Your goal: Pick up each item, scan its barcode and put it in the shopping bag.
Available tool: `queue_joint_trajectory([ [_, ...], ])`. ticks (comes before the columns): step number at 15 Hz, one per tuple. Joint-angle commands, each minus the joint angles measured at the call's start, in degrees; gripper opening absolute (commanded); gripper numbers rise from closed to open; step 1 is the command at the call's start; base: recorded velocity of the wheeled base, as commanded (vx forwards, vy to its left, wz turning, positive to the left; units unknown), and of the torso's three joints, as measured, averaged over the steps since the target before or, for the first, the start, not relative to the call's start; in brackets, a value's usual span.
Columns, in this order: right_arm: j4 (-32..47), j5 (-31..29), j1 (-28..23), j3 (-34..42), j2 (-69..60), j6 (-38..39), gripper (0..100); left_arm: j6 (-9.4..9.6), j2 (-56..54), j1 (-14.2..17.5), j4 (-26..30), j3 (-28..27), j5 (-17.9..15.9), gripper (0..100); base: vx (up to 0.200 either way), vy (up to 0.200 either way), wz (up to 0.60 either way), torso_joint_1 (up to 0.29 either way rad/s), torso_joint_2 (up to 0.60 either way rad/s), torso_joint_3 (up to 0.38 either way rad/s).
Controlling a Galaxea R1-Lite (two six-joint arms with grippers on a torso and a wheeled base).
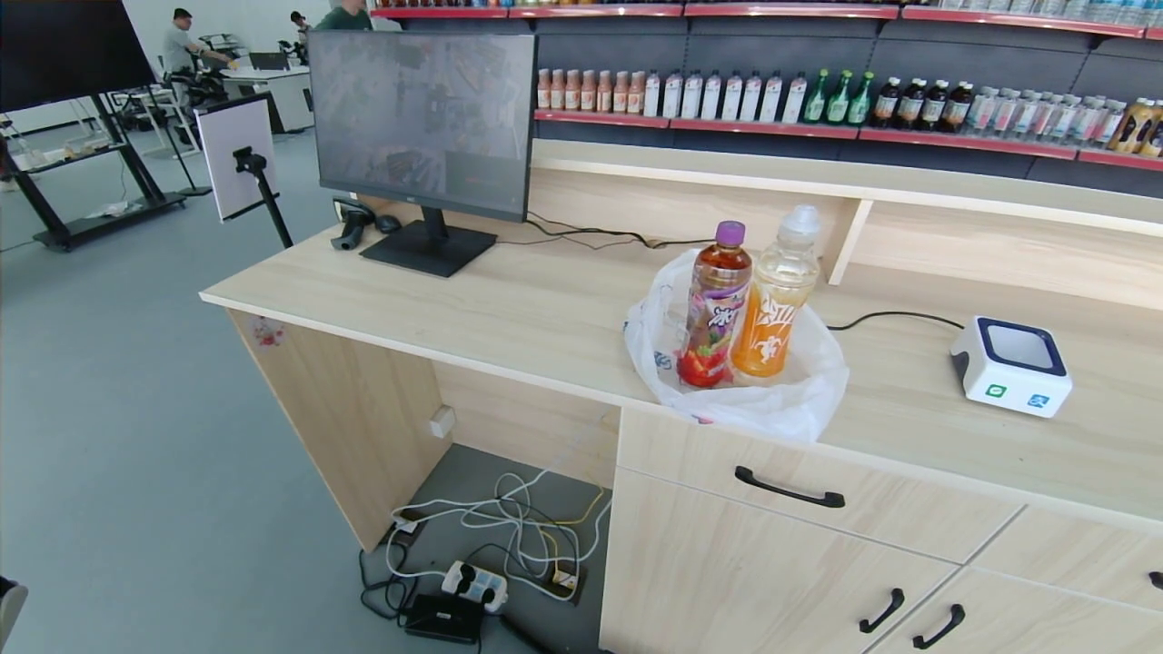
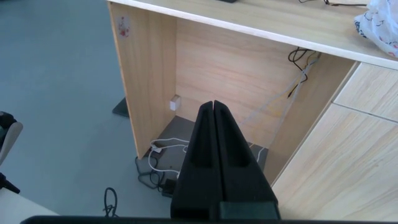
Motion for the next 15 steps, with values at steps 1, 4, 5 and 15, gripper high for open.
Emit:
queue_joint_trajectory([
  [1, 0.04, 0.02, 0.01, 0.00, 0.05, 0.00, 100, 0.04, 0.09, 0.00, -0.02, 0.00, 0.04, 0, 0.000, 0.000, -0.60, 0.002, 0.00, -0.002],
  [4, 0.04, -0.07, 0.01, 0.00, 0.05, 0.18, 100, 0.13, 0.09, 0.00, 0.16, 0.00, 0.04, 0, 0.000, 0.000, -0.60, 0.009, 0.00, 0.004],
  [5, -0.04, -0.07, 0.01, 0.00, 0.05, 0.27, 100, 0.13, 0.09, 0.00, 0.25, 0.00, 0.04, 0, 0.000, 0.000, -0.60, 0.007, 0.00, 0.007],
  [15, 0.04, -0.16, 0.01, 0.00, 0.05, -0.96, 100, 0.57, 0.00, 0.00, 0.51, 0.00, -0.05, 0, 0.120, -0.120, -0.06, -0.001, 0.00, 0.002],
])
